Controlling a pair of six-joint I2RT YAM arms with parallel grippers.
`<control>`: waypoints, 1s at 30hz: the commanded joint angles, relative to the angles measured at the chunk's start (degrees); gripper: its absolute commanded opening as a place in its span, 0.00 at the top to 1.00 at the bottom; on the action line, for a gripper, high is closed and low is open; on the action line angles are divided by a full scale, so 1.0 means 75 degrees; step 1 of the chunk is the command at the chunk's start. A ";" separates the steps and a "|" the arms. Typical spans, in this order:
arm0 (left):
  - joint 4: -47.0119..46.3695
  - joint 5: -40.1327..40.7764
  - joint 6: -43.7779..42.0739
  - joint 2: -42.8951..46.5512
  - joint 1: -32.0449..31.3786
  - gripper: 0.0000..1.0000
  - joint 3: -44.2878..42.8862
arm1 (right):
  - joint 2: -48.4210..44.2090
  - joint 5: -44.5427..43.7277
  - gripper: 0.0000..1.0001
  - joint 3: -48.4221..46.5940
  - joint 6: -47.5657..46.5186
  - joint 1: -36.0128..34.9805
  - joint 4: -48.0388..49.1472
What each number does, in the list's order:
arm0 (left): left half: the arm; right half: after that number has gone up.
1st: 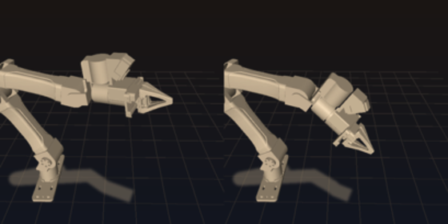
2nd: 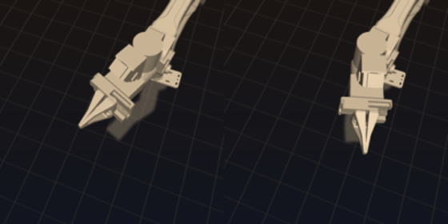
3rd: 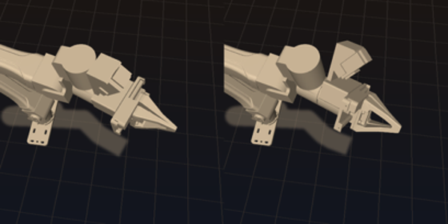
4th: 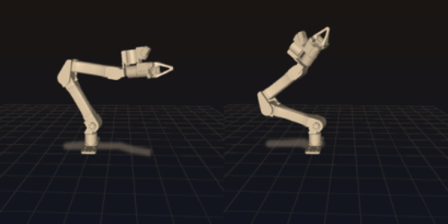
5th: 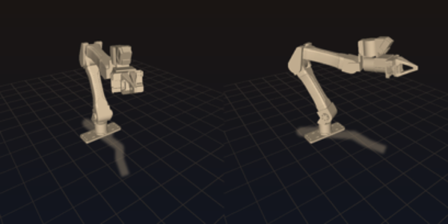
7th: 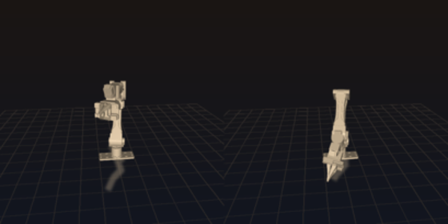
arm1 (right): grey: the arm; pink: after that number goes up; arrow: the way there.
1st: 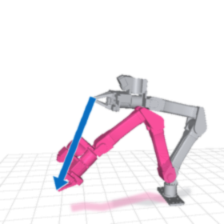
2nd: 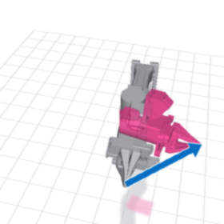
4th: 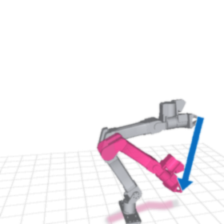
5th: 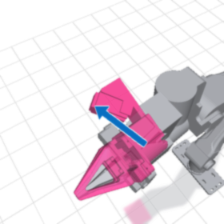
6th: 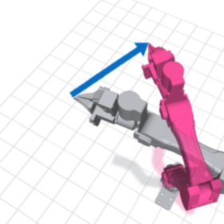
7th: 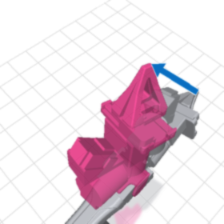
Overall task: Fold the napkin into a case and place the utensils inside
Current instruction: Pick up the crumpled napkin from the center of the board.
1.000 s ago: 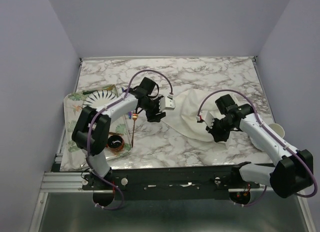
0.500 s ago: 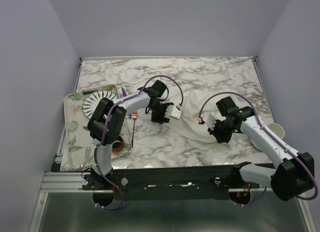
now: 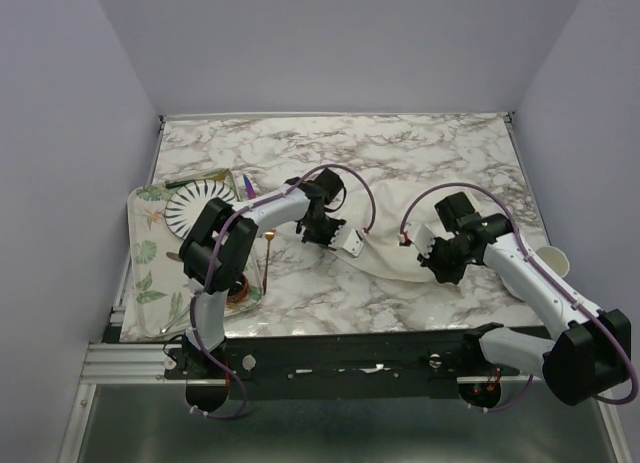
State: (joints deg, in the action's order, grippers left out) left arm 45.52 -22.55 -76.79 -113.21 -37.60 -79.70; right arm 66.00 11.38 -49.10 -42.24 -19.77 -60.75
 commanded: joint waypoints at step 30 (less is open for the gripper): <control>-0.0163 -0.1963 0.9173 -0.0456 0.2682 1.00 -0.1713 | 0.1208 -0.0613 0.20 -0.0484 0.0123 0.0445 0.1232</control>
State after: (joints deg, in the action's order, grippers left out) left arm 43.86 -34.76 -10.09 -115.57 -17.82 -89.69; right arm 76.01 12.93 -54.30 -43.24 -16.53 -57.06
